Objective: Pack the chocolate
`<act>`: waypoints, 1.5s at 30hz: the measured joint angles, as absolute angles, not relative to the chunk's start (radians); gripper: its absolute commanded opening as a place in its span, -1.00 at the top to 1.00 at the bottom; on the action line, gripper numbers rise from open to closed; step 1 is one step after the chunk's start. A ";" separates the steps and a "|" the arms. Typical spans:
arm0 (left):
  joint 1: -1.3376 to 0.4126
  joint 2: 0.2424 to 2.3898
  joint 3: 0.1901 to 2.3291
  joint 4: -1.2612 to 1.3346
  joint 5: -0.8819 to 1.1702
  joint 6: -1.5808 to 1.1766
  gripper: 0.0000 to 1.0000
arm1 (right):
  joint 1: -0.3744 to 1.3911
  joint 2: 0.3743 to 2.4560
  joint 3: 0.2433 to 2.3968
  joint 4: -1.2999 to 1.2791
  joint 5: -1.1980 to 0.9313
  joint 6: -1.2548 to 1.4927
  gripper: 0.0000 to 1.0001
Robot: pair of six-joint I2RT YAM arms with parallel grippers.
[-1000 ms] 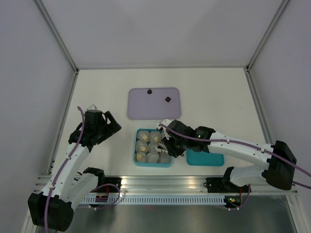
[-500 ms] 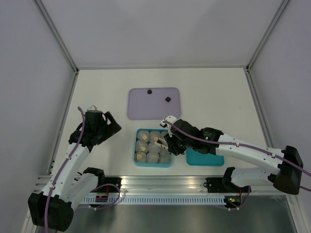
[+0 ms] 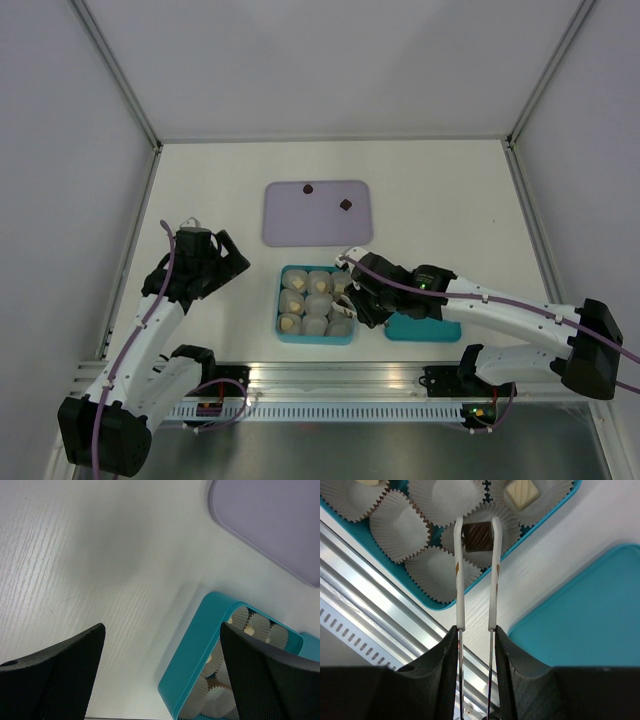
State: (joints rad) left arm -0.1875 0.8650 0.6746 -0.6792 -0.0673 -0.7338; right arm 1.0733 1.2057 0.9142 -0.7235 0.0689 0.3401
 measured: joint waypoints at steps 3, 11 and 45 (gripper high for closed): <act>-0.187 0.865 0.673 -0.679 -0.067 -0.734 -0.99 | 1.075 1.226 0.914 -0.727 0.069 0.337 0.56; -0.187 0.865 0.673 -0.679 -0.067 -0.734 -0.99 | 1.076 1.230 0.914 -0.712 0.070 0.333 0.53; -0.187 0.863 0.673 -0.679 -0.067 -0.734 -0.99 | 1.076 1.300 0.996 -0.789 0.085 0.283 0.19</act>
